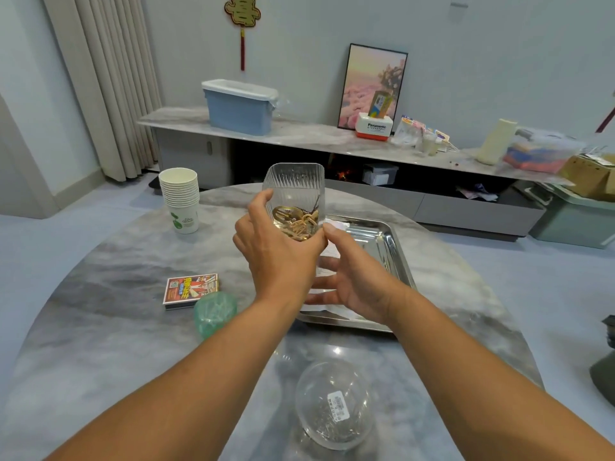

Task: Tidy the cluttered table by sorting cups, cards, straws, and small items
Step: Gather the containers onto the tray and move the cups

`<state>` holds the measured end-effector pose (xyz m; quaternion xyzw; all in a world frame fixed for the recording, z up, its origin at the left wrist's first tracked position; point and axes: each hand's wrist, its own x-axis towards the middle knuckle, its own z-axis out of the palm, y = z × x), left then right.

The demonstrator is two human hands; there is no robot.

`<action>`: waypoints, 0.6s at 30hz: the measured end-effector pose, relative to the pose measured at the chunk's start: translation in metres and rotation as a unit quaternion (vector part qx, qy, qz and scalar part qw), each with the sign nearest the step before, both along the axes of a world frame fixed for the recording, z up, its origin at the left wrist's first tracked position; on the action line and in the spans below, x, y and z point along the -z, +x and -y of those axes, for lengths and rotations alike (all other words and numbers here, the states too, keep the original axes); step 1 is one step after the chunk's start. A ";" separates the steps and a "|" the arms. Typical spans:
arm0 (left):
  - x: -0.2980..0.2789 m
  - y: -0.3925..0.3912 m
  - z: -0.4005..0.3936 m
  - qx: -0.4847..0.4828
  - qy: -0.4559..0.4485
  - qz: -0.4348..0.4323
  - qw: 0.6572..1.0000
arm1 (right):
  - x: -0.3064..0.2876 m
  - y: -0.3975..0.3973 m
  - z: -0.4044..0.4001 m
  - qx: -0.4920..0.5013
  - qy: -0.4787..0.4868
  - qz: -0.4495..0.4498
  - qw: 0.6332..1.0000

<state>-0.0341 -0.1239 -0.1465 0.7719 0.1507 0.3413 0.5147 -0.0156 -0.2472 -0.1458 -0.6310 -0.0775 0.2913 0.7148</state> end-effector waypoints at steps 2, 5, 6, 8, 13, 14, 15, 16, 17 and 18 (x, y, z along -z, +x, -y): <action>0.002 -0.002 0.004 0.017 0.009 0.007 1.000 | -0.004 -0.002 -0.002 0.001 0.012 0.010 1.000; 0.007 -0.005 0.010 0.087 0.047 0.025 0.995 | -0.002 -0.002 -0.006 0.086 -0.007 0.030 0.996; 0.008 -0.007 0.013 0.127 0.056 0.027 0.990 | 0.001 0.001 -0.006 0.137 -0.025 0.038 0.989; 0.011 -0.008 0.014 0.227 0.038 0.026 0.973 | 0.004 0.006 -0.001 0.218 -0.052 0.036 0.974; 0.028 -0.002 0.010 0.278 0.099 -0.062 0.953 | -0.002 0.024 0.036 0.331 -0.124 0.028 0.935; 0.037 0.000 0.004 0.258 0.155 -0.100 0.948 | -0.003 0.029 0.045 0.344 -0.172 0.042 0.922; 0.049 0.001 -0.003 0.253 0.211 -0.143 0.933 | -0.002 0.034 0.055 0.354 -0.233 0.059 0.904; 0.061 0.002 -0.009 0.260 0.265 -0.183 0.910 | 0.001 0.039 0.065 0.360 -0.298 0.080 0.880; 0.071 0.001 -0.017 0.273 0.309 -0.216 0.885 | 0.003 0.041 0.076 0.356 -0.368 0.112 0.852; 0.079 0.000 -0.021 0.288 0.336 -0.238 0.864 | 0.008 0.045 0.087 0.343 -0.420 0.125 0.831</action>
